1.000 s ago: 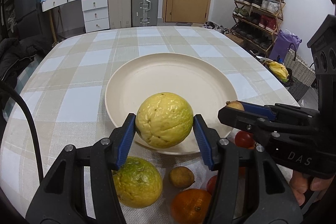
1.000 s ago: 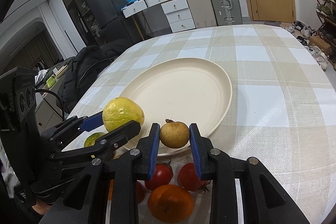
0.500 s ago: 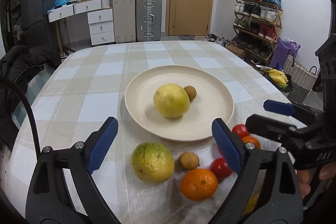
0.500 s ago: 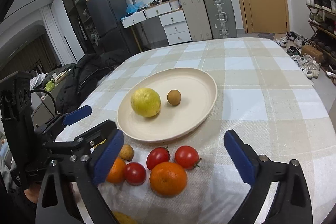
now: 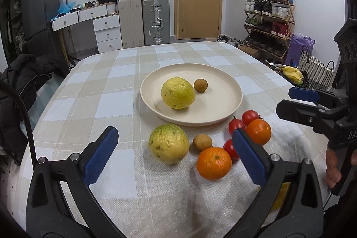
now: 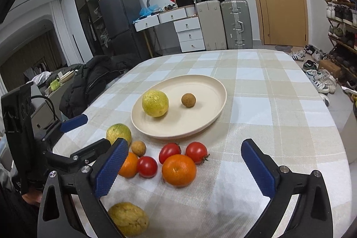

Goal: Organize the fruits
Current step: 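Withdraw both tools from the plate toward the oranges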

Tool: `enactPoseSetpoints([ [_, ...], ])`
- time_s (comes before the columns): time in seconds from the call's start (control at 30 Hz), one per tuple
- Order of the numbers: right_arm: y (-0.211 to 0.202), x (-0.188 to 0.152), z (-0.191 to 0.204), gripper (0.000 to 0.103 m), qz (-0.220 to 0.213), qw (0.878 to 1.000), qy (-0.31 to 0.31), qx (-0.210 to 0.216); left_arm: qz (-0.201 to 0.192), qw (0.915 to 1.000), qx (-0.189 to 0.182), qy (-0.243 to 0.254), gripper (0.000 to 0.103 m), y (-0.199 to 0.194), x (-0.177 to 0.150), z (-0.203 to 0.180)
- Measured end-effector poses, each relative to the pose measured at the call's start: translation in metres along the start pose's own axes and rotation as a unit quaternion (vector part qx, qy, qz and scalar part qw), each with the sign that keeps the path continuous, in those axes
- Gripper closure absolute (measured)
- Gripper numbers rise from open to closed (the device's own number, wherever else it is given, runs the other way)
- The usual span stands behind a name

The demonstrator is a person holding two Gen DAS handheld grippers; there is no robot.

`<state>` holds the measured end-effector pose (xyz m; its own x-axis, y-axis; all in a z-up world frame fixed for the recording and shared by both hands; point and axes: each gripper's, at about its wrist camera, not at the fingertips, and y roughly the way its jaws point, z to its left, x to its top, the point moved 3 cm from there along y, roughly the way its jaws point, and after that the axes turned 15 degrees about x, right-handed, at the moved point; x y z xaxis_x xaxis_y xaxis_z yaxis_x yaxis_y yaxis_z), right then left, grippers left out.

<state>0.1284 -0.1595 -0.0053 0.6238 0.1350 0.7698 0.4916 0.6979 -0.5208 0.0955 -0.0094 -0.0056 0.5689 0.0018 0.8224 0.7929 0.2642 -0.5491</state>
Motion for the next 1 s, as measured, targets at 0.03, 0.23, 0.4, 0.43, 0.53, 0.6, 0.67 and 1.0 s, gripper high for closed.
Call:
enactPoseSetpoints([
  [0.03, -0.001, -0.002, -0.001, 0.0, 0.001, 1.0, 0.0, -0.005, 0.001, 1.0, -0.001, 0.002, 0.001, 0.0, -0.002, -0.001],
  [0.23, -0.007, -0.016, -0.003, 0.0, -0.006, 1.0, 0.004, -0.003, -0.001, 1.0, -0.006, 0.005, 0.001, -0.005, -0.008, -0.003],
  [0.4, -0.008, -0.024, 0.0, 0.0, -0.003, 1.0, 0.001, 0.002, -0.001, 1.0, -0.006, 0.004, 0.001, -0.009, -0.011, 0.0],
  [0.43, -0.007, -0.026, 0.001, 0.0, 0.0, 1.0, -0.003, 0.002, -0.001, 1.0, -0.006, 0.002, 0.001, -0.008, -0.01, 0.0],
  [0.53, -0.007, -0.027, 0.004, 0.0, 0.004, 1.0, -0.012, -0.003, -0.004, 1.0, -0.007, -0.004, 0.001, -0.011, -0.012, 0.007],
  [0.6, -0.006, -0.028, 0.005, 0.0, 0.003, 1.0, -0.011, -0.001, -0.002, 0.9999, -0.012, -0.008, 0.001, -0.012, -0.013, 0.01],
  [0.67, -0.005, -0.028, 0.004, 0.0, 0.005, 1.0, -0.007, -0.001, -0.001, 0.9999, -0.013, -0.011, 0.001, -0.011, -0.014, 0.014],
  [1.0, 0.002, -0.029, 0.004, 0.0, 0.024, 1.0, -0.005, -0.001, 0.023, 0.9994, -0.006, -0.025, 0.001, 0.002, -0.017, 0.022],
])
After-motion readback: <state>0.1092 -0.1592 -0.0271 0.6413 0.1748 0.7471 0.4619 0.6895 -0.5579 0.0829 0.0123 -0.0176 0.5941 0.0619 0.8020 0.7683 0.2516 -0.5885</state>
